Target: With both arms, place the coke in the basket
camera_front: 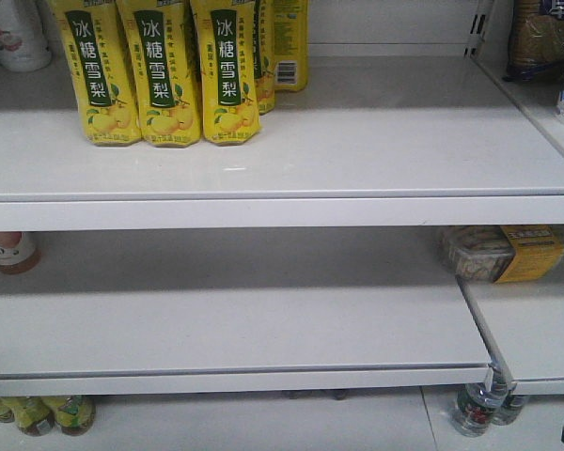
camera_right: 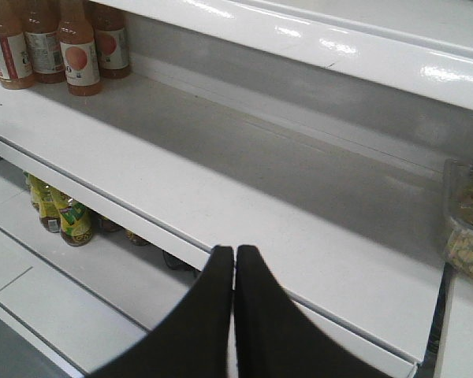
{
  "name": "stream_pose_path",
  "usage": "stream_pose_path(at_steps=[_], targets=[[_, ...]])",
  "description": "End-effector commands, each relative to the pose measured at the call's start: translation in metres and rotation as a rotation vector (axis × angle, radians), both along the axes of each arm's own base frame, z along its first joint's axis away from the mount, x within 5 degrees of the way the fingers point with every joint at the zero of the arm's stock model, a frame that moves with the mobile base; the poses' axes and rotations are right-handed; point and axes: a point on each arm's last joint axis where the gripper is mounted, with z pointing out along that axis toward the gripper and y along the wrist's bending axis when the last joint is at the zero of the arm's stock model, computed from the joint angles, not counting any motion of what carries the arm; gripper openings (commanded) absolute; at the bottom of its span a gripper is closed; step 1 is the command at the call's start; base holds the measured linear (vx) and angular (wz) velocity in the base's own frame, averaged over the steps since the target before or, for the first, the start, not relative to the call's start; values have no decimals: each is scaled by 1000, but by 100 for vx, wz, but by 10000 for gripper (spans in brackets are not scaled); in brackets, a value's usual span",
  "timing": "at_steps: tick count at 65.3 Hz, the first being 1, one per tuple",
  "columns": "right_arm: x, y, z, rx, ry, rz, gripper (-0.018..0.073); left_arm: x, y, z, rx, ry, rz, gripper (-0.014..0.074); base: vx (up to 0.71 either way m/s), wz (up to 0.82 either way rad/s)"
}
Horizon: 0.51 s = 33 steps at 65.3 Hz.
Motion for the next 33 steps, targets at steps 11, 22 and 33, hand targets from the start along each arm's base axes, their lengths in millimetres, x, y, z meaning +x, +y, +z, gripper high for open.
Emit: stream_pose_path(at_steps=[11,22,33], targets=[[2,0,13,36,-72,-17,-5,-2,-1,14,79,-169,-13,-6,0,0],[2,0,13,36,-72,-17,-5,-2,-1,14,79,-169,-13,-6,0,0],[2,0,13,36,-72,-17,-5,-2,-1,14,79,-169,-13,-6,0,0]])
